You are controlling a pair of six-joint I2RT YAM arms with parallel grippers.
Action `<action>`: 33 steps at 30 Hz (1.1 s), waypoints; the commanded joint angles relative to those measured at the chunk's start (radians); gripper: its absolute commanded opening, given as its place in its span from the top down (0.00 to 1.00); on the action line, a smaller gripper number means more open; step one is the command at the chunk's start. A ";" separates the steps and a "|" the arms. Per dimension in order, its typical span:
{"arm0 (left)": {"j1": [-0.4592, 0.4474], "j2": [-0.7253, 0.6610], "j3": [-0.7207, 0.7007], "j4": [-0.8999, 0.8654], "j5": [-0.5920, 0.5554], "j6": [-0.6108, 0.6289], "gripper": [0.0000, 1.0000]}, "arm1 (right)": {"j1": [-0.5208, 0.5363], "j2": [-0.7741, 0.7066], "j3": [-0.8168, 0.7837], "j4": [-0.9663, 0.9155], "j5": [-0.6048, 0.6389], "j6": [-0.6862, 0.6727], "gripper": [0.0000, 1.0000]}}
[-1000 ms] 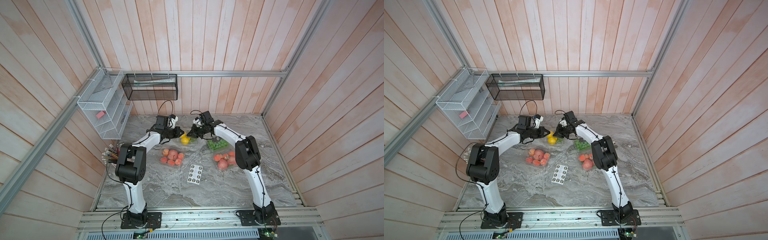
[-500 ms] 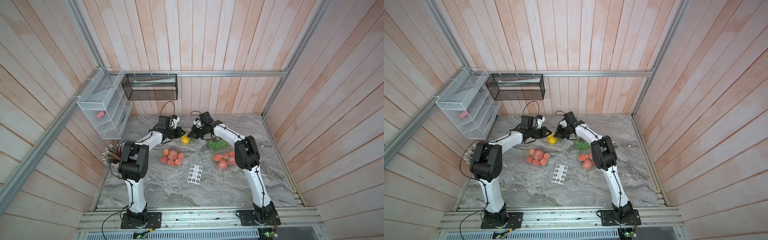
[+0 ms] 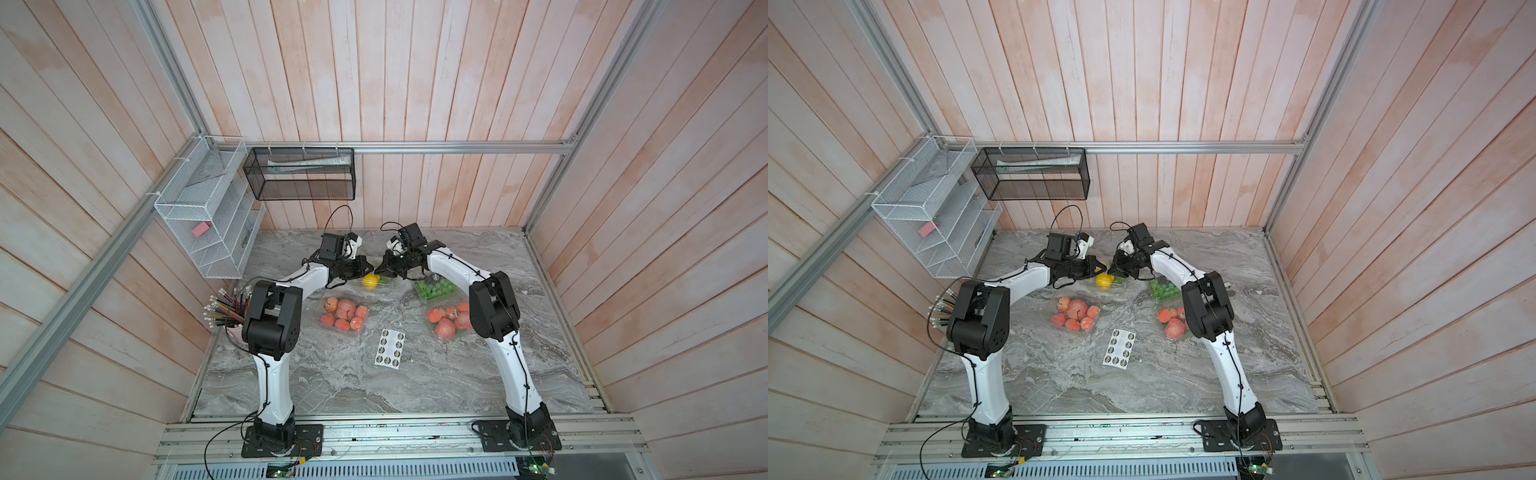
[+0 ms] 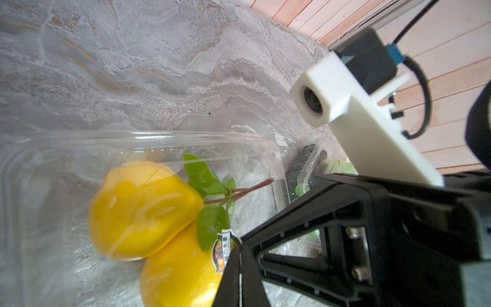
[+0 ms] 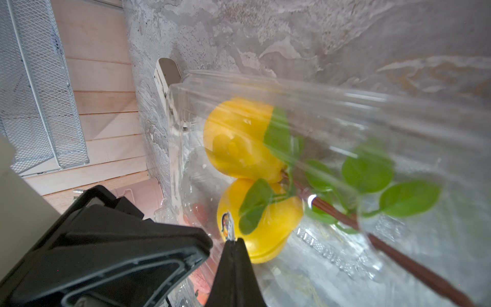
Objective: Label fruit boxes
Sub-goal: Stick the label on the fruit box.
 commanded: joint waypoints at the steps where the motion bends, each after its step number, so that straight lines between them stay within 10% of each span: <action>1: -0.009 0.029 0.019 0.027 0.003 -0.009 0.93 | -0.003 0.031 0.016 -0.042 0.028 -0.022 1.00; 33: -0.010 0.059 -0.013 -0.023 -0.078 0.036 0.95 | -0.004 0.024 0.016 -0.039 0.038 -0.015 1.00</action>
